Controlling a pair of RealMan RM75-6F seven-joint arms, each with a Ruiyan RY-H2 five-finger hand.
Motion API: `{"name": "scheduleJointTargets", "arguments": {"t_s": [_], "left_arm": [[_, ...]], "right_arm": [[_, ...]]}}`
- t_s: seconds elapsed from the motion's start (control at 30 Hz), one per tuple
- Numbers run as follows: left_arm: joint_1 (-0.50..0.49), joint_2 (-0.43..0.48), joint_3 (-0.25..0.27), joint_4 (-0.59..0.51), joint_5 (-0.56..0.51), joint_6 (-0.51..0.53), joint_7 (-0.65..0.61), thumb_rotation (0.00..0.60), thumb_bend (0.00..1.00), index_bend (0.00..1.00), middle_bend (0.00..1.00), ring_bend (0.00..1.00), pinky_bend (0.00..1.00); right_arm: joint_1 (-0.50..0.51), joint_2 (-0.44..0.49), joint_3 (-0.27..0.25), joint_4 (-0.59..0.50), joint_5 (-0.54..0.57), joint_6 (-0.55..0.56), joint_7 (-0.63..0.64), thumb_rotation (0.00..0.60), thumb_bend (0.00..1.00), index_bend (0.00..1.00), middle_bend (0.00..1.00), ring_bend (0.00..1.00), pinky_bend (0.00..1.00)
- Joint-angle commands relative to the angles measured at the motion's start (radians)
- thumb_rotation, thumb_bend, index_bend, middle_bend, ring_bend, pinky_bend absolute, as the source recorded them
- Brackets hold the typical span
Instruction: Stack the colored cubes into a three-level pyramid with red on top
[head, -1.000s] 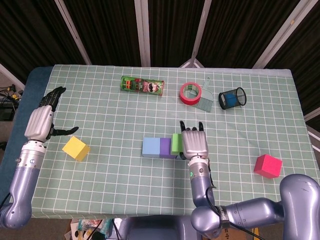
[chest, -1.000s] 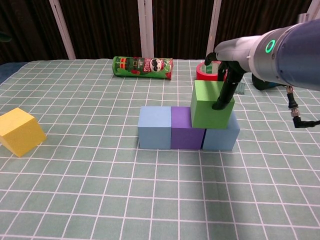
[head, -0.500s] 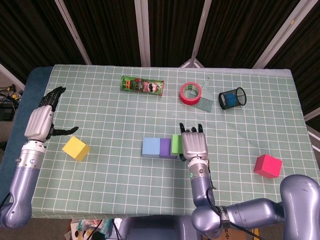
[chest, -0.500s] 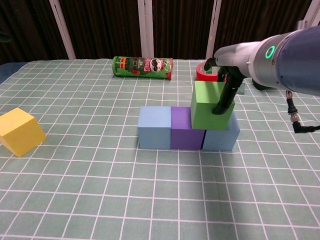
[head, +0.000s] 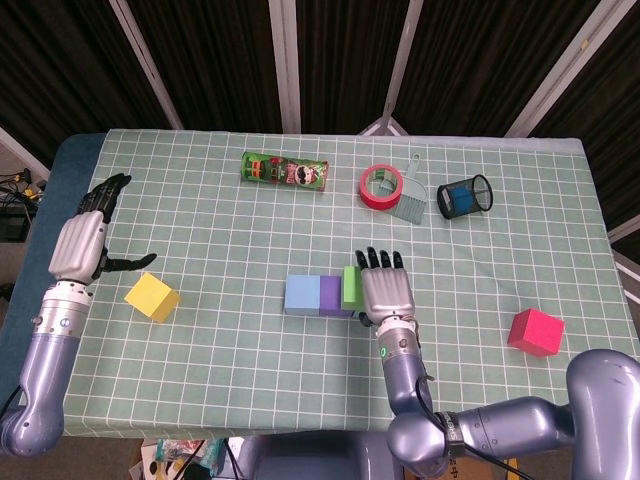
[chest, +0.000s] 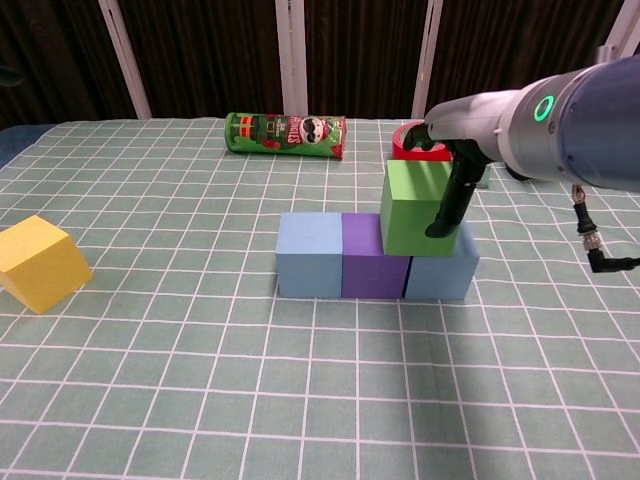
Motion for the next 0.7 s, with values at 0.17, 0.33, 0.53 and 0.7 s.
{"name": "scheduleJointTargets", "arguments": {"t_s": [0.17, 0.33, 0.53, 0.7], "left_arm": [[0.000, -0.002, 0.001, 0.003, 0.000, 0.000, 0.002, 0.600, 0.10, 0.00, 0.03, 0.00, 0.00], [-0.001, -0.005, 0.005, 0.005, 0.004, 0.003, 0.010, 0.600, 0.10, 0.00, 0.03, 0.00, 0.00], [0.000, -0.009, 0.008, 0.001, 0.013, 0.015, 0.022, 0.600, 0.10, 0.00, 0.03, 0.00, 0.00], [0.000, -0.014, 0.011, -0.007, 0.023, 0.028, 0.037, 0.600, 0.10, 0.00, 0.03, 0.00, 0.00]], "right_arm": [[-0.007, 0.021, -0.012, -0.033, -0.004, 0.008, 0.001, 0.600, 0.27, 0.00, 0.02, 0.00, 0.00], [-0.035, 0.069, -0.040, -0.086, -0.030, 0.034, 0.009, 0.600, 0.27, 0.00, 0.02, 0.00, 0.00], [-0.101, 0.156, -0.079, -0.138, -0.060, 0.038, 0.054, 0.600, 0.27, 0.00, 0.02, 0.00, 0.00], [-0.157, 0.239, -0.101, -0.149, -0.085, 0.010, 0.102, 0.600, 0.27, 0.00, 0.02, 0.00, 0.00]]}}
